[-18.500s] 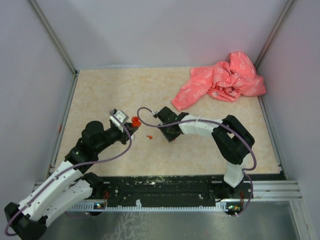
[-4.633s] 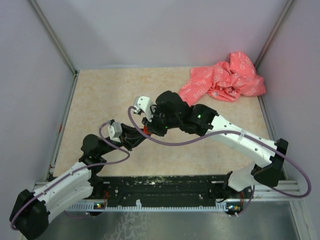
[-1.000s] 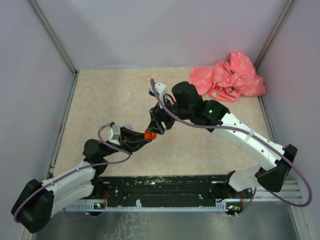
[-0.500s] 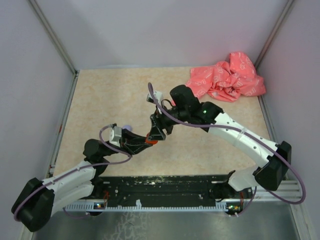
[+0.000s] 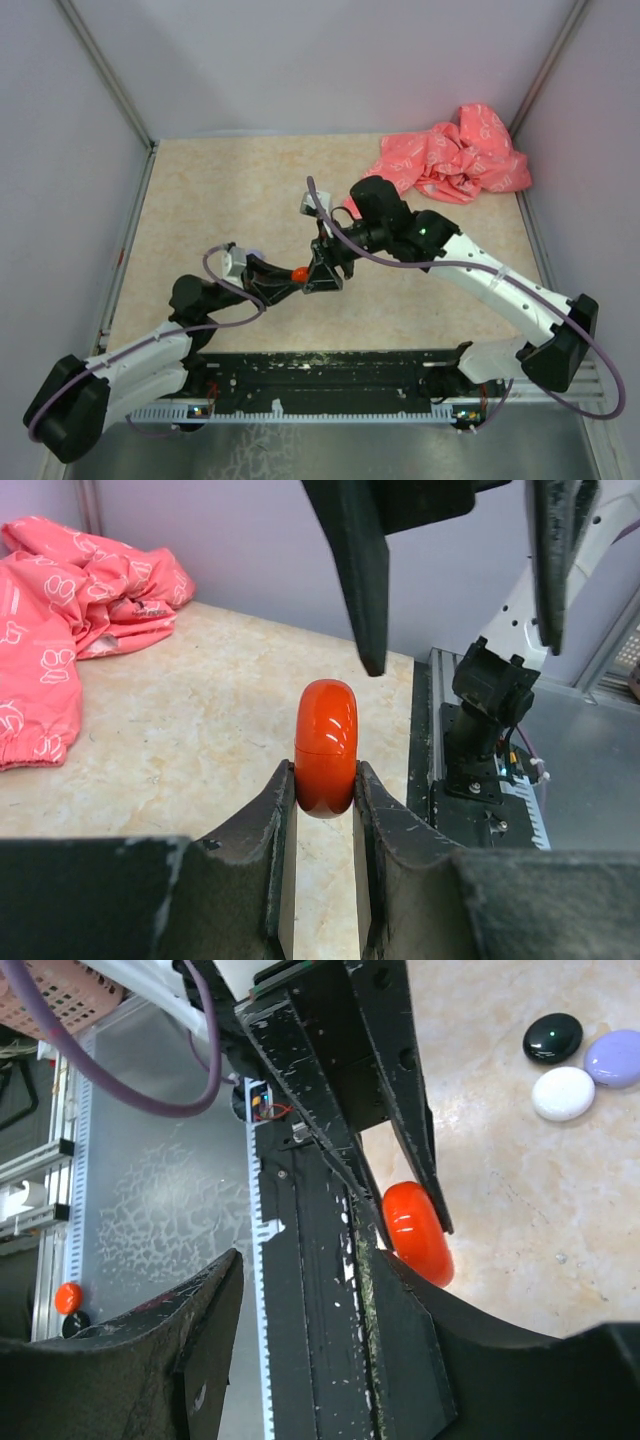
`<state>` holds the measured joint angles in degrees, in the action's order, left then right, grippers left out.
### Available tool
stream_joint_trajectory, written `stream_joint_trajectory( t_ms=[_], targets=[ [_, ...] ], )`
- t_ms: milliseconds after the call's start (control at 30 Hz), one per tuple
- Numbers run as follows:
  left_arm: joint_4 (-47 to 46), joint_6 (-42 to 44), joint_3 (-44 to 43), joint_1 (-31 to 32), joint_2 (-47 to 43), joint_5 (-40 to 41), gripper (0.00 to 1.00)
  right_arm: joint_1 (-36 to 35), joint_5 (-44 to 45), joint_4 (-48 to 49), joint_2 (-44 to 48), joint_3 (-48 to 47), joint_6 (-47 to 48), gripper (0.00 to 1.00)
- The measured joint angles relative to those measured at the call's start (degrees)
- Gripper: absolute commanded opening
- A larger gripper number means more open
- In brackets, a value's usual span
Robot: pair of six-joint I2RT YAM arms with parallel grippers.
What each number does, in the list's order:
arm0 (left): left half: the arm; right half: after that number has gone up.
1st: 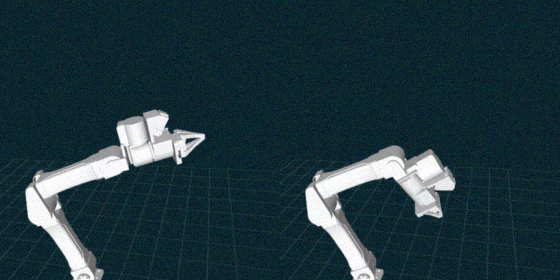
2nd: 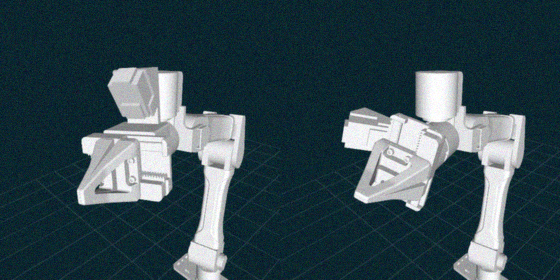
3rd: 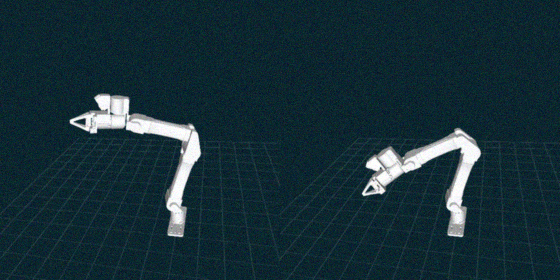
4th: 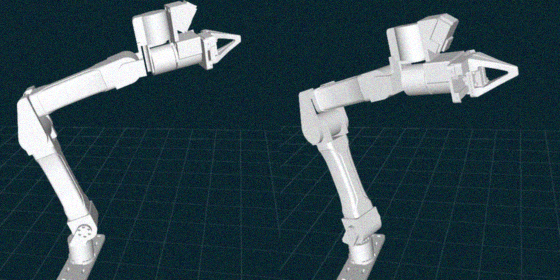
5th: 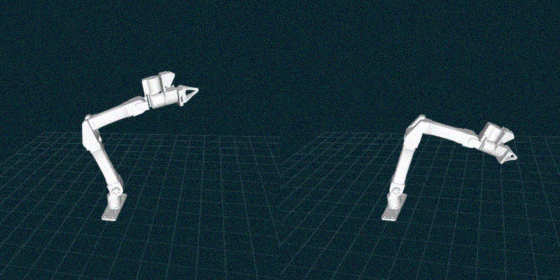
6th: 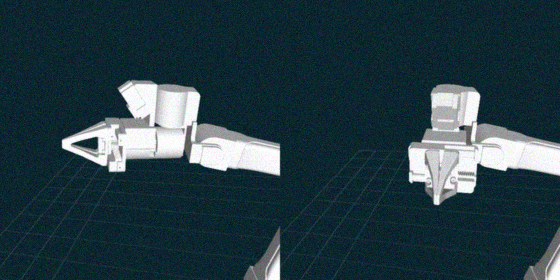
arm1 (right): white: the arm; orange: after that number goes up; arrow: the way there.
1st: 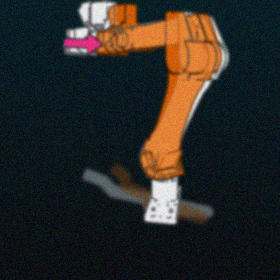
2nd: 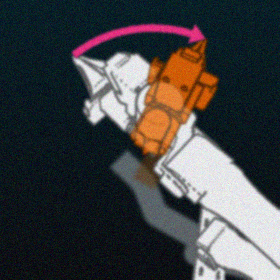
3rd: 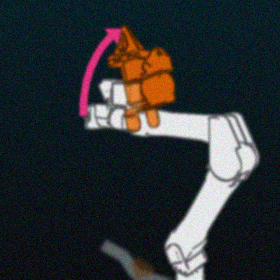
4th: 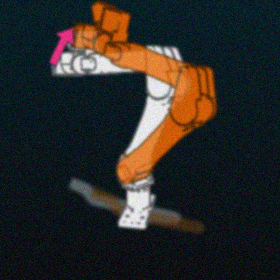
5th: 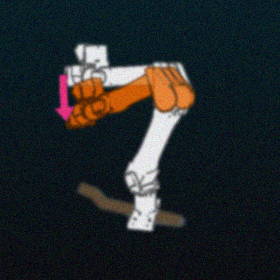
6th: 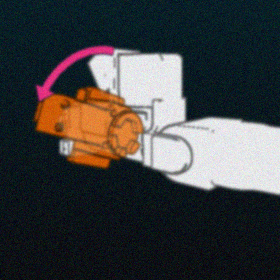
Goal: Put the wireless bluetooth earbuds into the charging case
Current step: Close the charging case, then place the charging case at the center of the board.
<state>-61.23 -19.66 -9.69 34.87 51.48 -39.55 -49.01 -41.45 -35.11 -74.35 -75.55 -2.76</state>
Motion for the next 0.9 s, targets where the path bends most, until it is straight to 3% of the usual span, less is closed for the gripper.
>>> stream_joint_trajectory(
  t_ms=[200,533,900],
  targets=[
    [3.04,-0.5,-0.13,0.0,0.15,3.26,0.02,0.0,1.33,-0.9,0.5,0.92,0.35,0.54],
    [28.39,-2.71,-9.68,-0.15,4.9,17.88,0.13,0.0,26.62,-0.98,6.23,7.52,0.15,0.54],
    [47.28,-5.01,-20.59,-0.39,20.65,29.7,0.17,0.0,44.68,2.03,11.37,19.06,-1.03,0.55]
  ],
)
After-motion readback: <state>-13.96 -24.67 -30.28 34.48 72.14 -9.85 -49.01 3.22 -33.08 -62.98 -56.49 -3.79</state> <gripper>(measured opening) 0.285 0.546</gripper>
